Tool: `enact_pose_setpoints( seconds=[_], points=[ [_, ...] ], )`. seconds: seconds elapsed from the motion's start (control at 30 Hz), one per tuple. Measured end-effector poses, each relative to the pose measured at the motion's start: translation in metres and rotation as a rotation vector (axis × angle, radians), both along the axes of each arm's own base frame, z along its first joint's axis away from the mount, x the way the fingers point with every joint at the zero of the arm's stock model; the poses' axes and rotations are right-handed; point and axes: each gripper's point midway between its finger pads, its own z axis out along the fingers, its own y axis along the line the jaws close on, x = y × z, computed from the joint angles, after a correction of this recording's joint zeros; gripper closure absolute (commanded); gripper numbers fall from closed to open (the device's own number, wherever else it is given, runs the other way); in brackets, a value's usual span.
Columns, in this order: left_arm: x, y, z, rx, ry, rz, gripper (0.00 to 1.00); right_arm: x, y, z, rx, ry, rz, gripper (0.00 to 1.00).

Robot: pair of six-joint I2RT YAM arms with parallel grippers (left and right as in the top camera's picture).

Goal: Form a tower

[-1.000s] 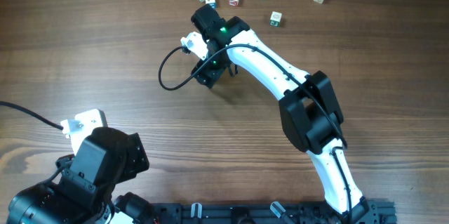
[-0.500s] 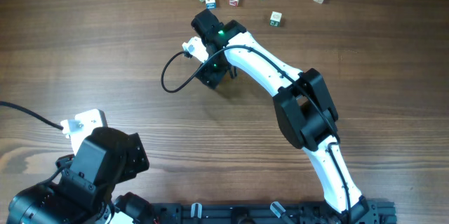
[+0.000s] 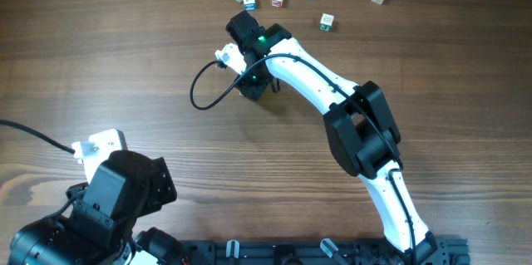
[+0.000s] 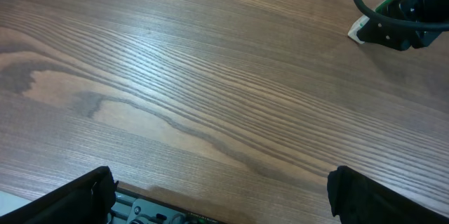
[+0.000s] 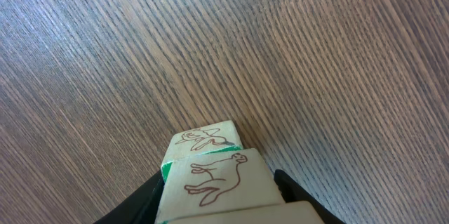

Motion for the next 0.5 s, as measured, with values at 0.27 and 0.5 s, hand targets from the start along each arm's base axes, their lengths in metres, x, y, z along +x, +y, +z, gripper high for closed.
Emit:
enact_pose_setpoints(
  seconds=[0.27, 0.5],
  points=[
    [0.0001, 0.0, 0.0, 0.0, 0.0, 0.0, 0.0, -0.0001, -0.0001, 0.0, -0.001, 0.0, 0.003, 0.66],
    [0.0, 0.0, 0.0, 0.0, 0.0, 0.0, 0.0, -0.0003, 0.0002, 0.0, -0.001, -0.001, 0.004, 0.59]
  ],
)
